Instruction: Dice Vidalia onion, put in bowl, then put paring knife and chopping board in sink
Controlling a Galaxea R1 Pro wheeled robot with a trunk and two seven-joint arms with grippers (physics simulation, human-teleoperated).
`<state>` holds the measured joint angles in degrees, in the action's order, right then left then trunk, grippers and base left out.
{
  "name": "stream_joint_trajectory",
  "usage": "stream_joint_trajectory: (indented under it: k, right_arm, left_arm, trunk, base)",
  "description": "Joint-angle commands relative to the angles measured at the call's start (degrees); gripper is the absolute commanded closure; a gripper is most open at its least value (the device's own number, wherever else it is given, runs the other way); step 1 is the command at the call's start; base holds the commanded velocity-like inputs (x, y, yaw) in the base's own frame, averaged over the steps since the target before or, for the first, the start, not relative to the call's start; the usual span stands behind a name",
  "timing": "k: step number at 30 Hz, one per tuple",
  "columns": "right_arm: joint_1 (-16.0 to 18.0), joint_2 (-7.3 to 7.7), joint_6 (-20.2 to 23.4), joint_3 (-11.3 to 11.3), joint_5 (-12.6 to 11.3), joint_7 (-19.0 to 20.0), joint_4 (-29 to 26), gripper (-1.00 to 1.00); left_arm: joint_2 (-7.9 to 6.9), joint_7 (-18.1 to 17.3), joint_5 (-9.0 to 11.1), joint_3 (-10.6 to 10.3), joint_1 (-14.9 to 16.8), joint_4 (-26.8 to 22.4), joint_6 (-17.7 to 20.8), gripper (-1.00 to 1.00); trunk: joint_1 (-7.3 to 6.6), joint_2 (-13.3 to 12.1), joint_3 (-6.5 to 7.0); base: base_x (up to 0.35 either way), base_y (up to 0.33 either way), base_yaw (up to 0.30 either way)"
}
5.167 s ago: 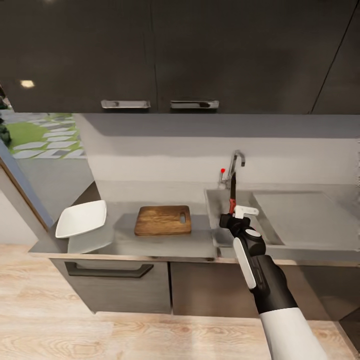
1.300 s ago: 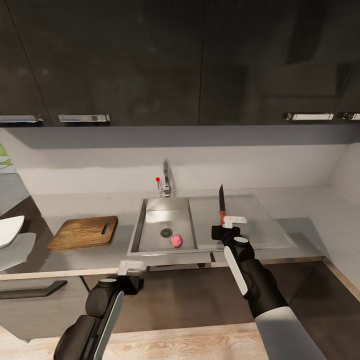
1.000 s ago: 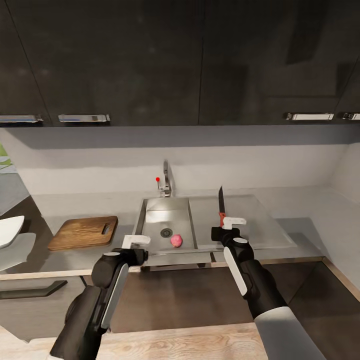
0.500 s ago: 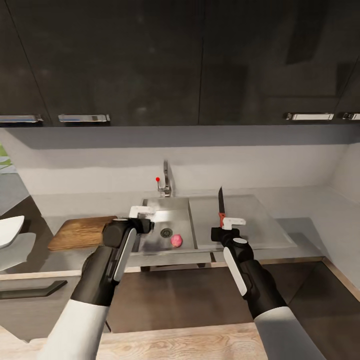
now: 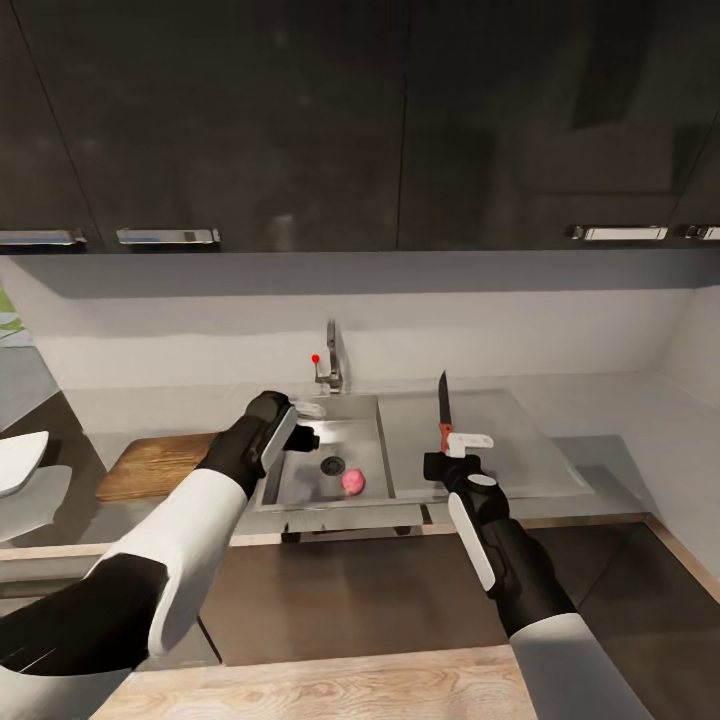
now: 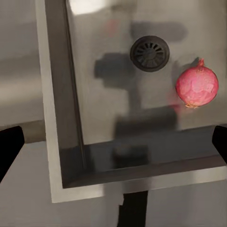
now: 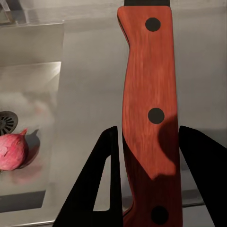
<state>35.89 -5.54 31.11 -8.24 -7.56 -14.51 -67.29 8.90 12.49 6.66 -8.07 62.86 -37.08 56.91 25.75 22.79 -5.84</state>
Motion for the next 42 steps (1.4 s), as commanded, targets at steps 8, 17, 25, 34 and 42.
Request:
stream_joint_trajectory:
  k: [8,17,25,34,42]
  right_arm:
    - [0.06,0.36,0.21,0.06,-0.61,-0.53,-0.6,1.0]
    - [0.06,2.98,0.26,0.05,-0.65,-0.54,-0.88,1.0]
    - [0.06,3.18,1.7,0.07,-0.59,-0.65,-3.2,1.0]
    - [0.06,3.25,3.92,0.11,-0.53,-0.74,-4.85,1.0]
    - [0.06,3.2,6.98,0.14,-0.61,-0.78,-6.56,1.0]
  left_arm:
    - [-0.07,0.48,1.15,-0.36,1.27,3.04,-0.1,-1.0]
    - [-0.11,-0.71,5.46,-0.42,1.21,3.16,0.04,-1.0]
    - [-0.11,-1.04,5.98,-0.46,1.21,5.13,-0.09,-1.0]
    - [-0.14,-1.07,6.0,-0.46,1.21,6.83,-0.25,-1.0]
    - [-0.27,-1.06,5.95,-0.46,1.21,6.85,-0.3,-1.0]
  trunk:
    - [0.04,0.13,-0.13]
    - [0.04,0.13,-0.13]
    - [0.04,0.13,-0.13]
    - [0.04,0.13,-0.13]
    - [0.04,0.13,-0.24]
  base:
    - [0.0,0.0,0.0]
    - [0.0,0.0,0.0]
    - [0.171,-0.078,0.0]
    - [0.224,-0.17,0.0]
    - [0.023,-0.021,0.0]
